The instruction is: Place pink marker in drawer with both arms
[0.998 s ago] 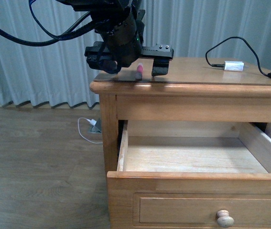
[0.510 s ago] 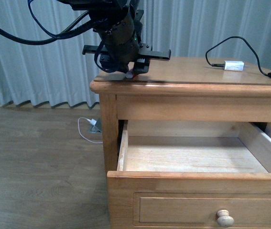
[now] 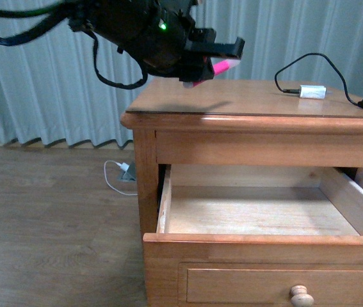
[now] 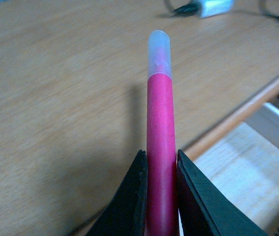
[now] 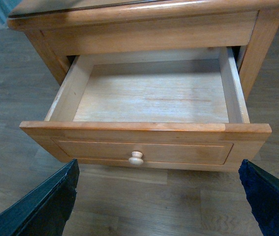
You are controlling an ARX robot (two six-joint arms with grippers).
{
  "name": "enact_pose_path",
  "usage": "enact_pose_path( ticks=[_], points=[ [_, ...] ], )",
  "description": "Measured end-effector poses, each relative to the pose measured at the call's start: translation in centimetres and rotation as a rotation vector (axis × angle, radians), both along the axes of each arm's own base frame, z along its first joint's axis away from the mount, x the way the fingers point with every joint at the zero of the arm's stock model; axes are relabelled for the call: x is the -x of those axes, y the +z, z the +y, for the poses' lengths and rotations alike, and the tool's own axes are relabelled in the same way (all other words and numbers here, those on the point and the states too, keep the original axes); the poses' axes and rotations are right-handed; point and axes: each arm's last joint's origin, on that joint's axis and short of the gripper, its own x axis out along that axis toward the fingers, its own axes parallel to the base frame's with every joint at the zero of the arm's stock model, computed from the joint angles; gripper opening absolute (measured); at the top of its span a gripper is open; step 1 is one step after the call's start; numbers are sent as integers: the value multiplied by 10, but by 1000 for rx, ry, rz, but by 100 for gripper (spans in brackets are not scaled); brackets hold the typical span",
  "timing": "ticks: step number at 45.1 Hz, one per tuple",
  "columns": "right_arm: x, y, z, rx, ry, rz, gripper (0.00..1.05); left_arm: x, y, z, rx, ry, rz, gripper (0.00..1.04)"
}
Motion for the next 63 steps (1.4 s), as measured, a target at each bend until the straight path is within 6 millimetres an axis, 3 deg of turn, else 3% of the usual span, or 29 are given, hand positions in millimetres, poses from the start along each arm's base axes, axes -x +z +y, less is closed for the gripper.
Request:
enact_pose_path(
  ticks=[4,7,14,29,35,42,54,59,63],
  points=[
    [0,0,0,0,0,0,96,35,9,7,0,-127,-51,15],
    [0,0,0,0,0,0,96,56,2,10,0,-208,-64,14],
    [0,0,0,0,0,0,96,72,-32,9,-27,-311,-33,14],
    [0,0,0,0,0,0,96,54,-112,-4,-130,-253,58,14],
    [0,0,0,0,0,0,96,48,-127,-14,-146,-249,90,14],
    [0,0,0,0,0,0,96,42,-132,-26,-116,-220,100,15],
    [0,0,0,0,0,0,96,49,-123,-35,-107,-139,67,63],
    [0,0,0,0,0,0,96,59,-109,-29,-102,-92,46,78],
    [0,0,0,0,0,0,96,72,-87,-16,-81,-24,10,94]
  ],
)
